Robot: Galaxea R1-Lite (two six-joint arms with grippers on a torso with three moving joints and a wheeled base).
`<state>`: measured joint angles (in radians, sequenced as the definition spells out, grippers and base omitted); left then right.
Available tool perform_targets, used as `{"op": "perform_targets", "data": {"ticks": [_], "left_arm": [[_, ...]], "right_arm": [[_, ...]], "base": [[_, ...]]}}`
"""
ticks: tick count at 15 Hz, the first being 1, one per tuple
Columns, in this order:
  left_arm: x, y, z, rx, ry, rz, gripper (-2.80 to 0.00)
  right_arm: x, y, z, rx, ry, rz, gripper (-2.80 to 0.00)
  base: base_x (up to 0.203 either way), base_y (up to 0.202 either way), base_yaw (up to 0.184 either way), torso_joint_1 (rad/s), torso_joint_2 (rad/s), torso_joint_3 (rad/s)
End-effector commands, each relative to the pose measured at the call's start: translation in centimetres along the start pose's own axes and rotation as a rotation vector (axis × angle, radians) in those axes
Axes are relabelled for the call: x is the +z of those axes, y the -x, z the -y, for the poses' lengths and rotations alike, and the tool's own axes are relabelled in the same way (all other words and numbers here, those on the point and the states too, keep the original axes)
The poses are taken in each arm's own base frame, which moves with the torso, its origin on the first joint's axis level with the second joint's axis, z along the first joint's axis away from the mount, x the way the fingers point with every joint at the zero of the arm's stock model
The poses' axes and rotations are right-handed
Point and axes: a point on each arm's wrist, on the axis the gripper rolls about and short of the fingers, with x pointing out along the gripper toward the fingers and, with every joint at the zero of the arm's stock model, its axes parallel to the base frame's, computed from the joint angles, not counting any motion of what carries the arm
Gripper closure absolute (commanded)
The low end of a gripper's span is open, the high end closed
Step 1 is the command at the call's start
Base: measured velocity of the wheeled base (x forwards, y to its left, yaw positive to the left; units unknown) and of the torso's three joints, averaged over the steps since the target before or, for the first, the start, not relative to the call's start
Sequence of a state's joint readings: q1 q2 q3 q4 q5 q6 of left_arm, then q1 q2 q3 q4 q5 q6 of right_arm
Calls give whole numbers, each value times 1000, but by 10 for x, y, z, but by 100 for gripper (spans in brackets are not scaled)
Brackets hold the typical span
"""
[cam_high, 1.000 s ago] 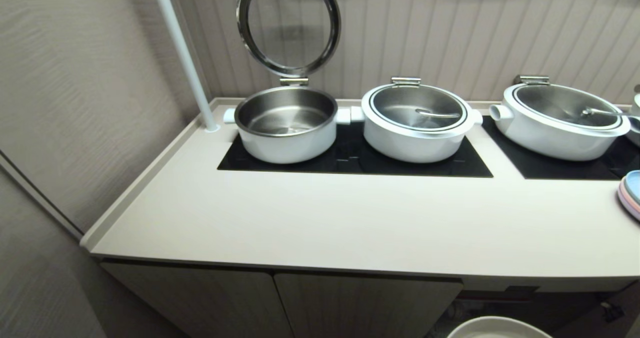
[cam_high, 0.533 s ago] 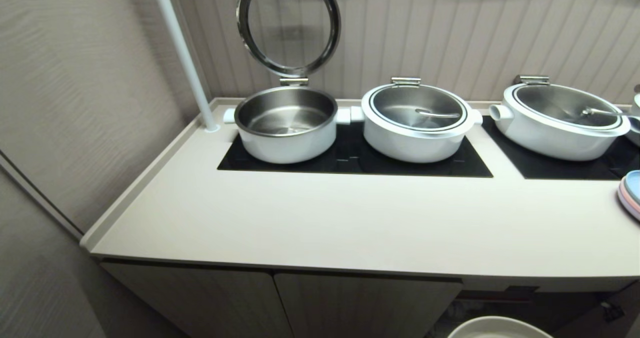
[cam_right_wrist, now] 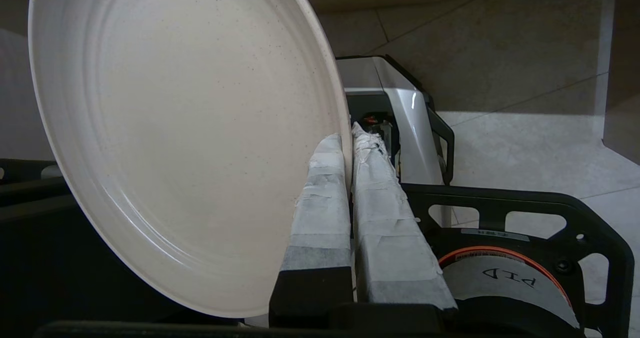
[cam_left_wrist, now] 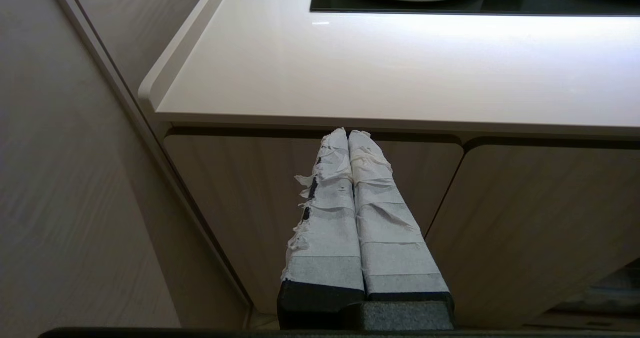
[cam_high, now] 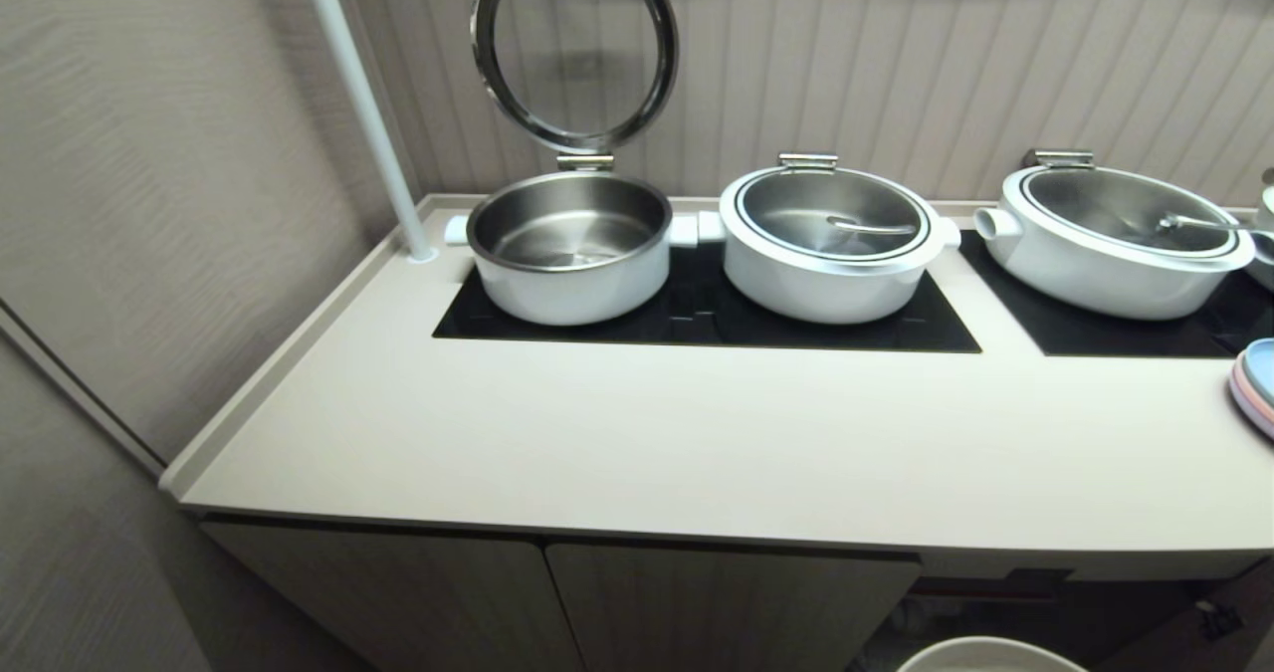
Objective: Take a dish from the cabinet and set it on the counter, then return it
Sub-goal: Put it back into the cabinet
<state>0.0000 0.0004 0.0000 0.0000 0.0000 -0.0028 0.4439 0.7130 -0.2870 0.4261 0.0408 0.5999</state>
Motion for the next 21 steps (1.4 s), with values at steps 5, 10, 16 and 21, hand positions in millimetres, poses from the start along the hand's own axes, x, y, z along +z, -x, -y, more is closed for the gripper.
{"op": "perform_targets", "data": {"ticks": [5, 10, 16, 21], "left_arm": [[0, 0, 0, 0, 0, 0, 0], [0, 0, 0, 0, 0, 0, 0], [0, 0, 0, 0, 0, 0, 0], [0, 0, 0, 0, -1, 0, 0]], "right_arm": [[-2, -2, 1, -6, -5, -18, 0], [-3, -2, 1, 5, -14, -30, 0], [-3, -2, 1, 8, -9, -33, 0], [-4, -3, 2, 6, -18, -35, 0]], "base": [[0, 0, 0, 0, 0, 0], [0, 0, 0, 0, 0, 0], [0, -173, -2, 3, 4, 3], [0, -181, 1, 3, 3, 3]]}}
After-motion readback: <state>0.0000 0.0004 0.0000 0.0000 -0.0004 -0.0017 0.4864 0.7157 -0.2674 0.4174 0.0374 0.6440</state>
